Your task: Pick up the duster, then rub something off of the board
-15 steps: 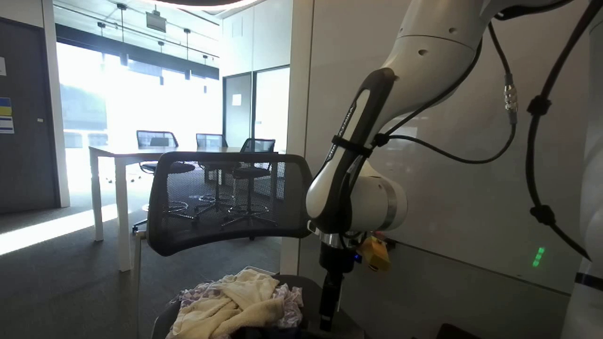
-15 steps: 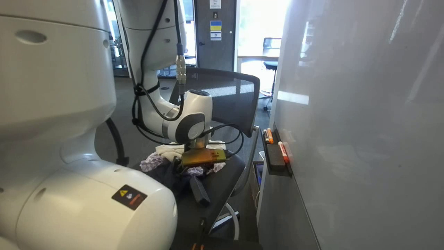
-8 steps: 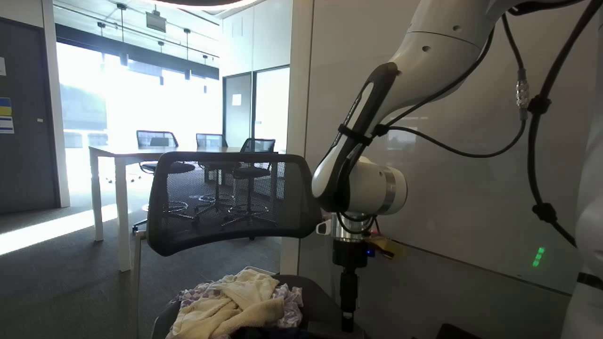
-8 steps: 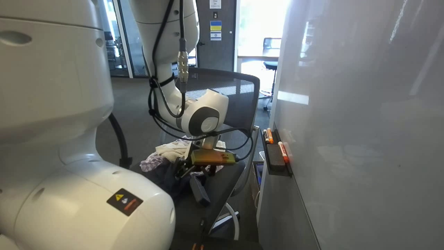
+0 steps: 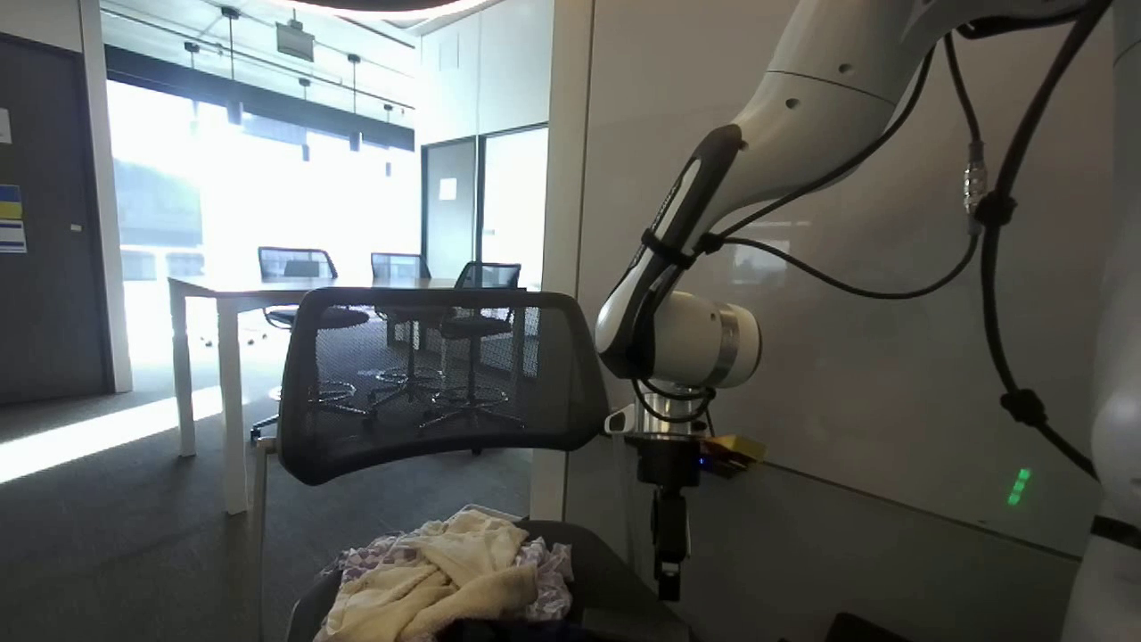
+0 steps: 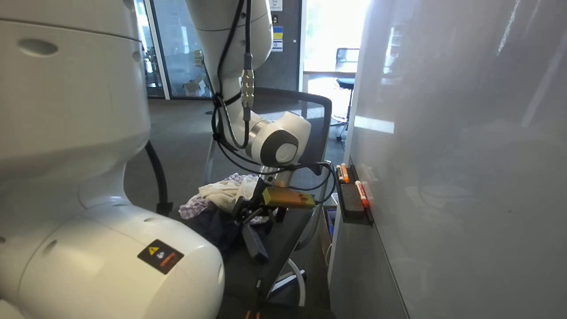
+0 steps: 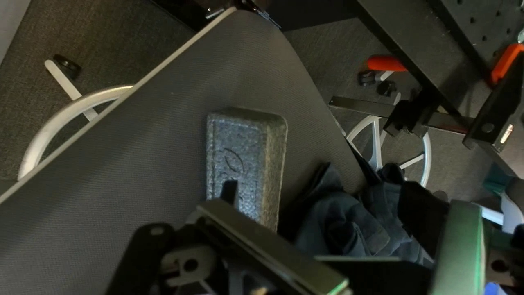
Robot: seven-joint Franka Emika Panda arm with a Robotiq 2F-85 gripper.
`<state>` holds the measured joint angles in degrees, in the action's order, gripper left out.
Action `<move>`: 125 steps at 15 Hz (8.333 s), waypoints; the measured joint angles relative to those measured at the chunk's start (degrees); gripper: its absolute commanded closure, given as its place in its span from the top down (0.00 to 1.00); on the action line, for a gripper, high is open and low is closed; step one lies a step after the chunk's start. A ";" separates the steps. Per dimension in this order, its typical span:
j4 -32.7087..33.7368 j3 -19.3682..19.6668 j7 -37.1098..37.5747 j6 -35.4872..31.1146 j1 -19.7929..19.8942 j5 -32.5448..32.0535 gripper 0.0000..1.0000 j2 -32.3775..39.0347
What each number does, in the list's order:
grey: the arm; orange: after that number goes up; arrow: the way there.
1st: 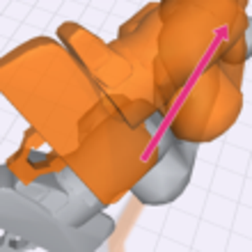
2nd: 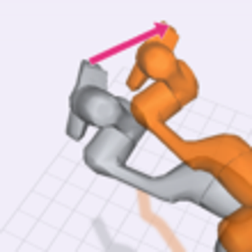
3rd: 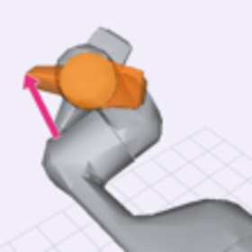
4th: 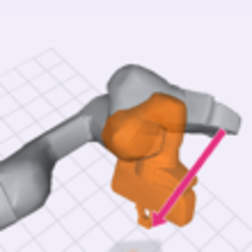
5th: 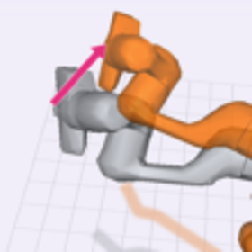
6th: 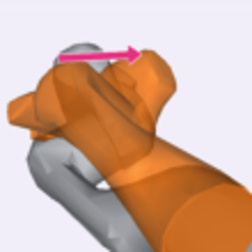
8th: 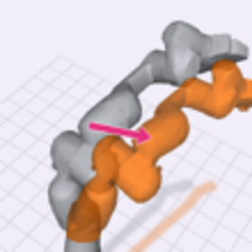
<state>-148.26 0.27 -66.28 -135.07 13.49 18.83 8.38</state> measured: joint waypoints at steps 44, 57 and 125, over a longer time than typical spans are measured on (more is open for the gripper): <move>3.41 -3.17 -7.51 -7.25 2.94 9.59 0.32 9.36; -8.52 6.06 46.73 -23.48 -14.67 -39.83 0.32 -11.13; 0.91 10.73 152.43 17.31 -5.51 -146.82 0.32 -13.48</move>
<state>-147.35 10.99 86.15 -117.76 7.98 -128.00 -5.10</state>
